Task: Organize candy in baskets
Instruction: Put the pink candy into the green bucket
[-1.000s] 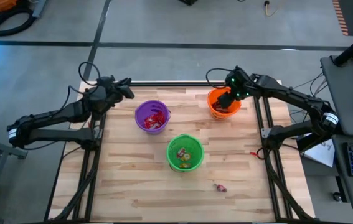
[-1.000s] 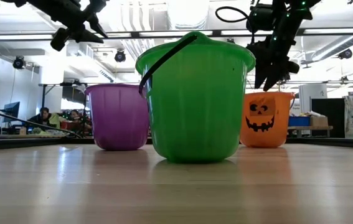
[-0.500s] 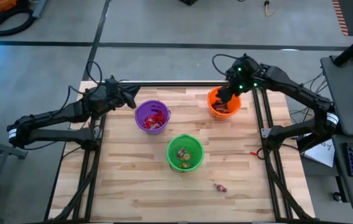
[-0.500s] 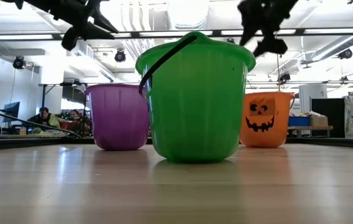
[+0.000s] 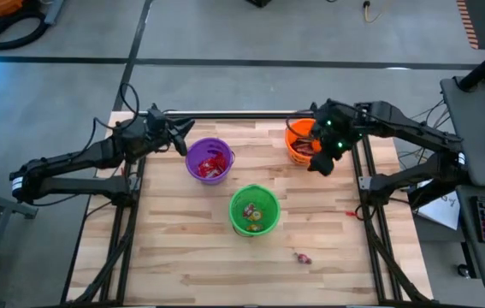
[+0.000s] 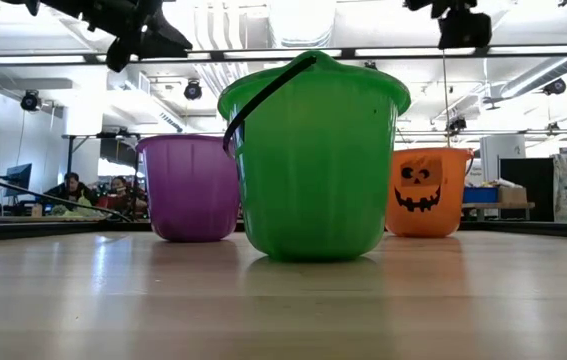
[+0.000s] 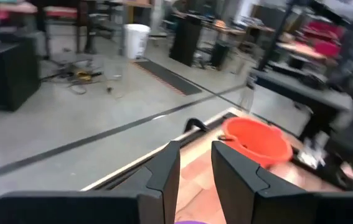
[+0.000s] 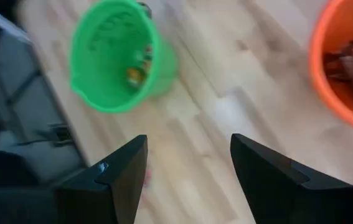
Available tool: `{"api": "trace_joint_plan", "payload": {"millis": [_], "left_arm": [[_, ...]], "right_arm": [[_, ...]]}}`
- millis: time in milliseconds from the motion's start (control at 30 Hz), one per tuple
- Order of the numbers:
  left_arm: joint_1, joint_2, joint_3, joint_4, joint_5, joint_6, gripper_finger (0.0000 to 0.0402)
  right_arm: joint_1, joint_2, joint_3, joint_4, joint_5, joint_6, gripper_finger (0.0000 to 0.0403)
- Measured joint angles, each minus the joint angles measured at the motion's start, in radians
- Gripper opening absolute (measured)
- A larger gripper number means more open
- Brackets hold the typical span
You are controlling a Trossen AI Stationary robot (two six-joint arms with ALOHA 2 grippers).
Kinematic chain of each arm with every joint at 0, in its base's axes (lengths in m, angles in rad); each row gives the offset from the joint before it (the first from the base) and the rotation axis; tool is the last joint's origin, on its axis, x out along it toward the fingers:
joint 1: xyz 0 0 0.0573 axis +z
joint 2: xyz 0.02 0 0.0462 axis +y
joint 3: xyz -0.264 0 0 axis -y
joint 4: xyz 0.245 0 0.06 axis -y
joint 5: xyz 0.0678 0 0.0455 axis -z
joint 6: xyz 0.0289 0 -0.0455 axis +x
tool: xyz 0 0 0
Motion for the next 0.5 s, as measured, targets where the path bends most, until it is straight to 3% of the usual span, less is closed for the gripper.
{"api": "trace_joint_plan", "payload": {"millis": [133, 367, 500], "left_arm": [[-0.014, 0.000, 0.000, 0.006, 0.067, 0.078, 0.0077], [-0.150, 0.007, -0.033, 0.092, 0.295, 0.109, 0.0077], [-0.280, 0.017, -0.077, 0.200, 0.314, -0.004, 0.0077]], "right_arm": [[0.051, -0.003, 0.016, -0.071, 0.202, -0.033, 0.0224], [0.183, -0.059, -0.014, -0.137, 0.222, 0.041, 0.0224], [0.288, -0.109, -0.052, -0.123, 0.234, 0.112, 0.0224]]}}
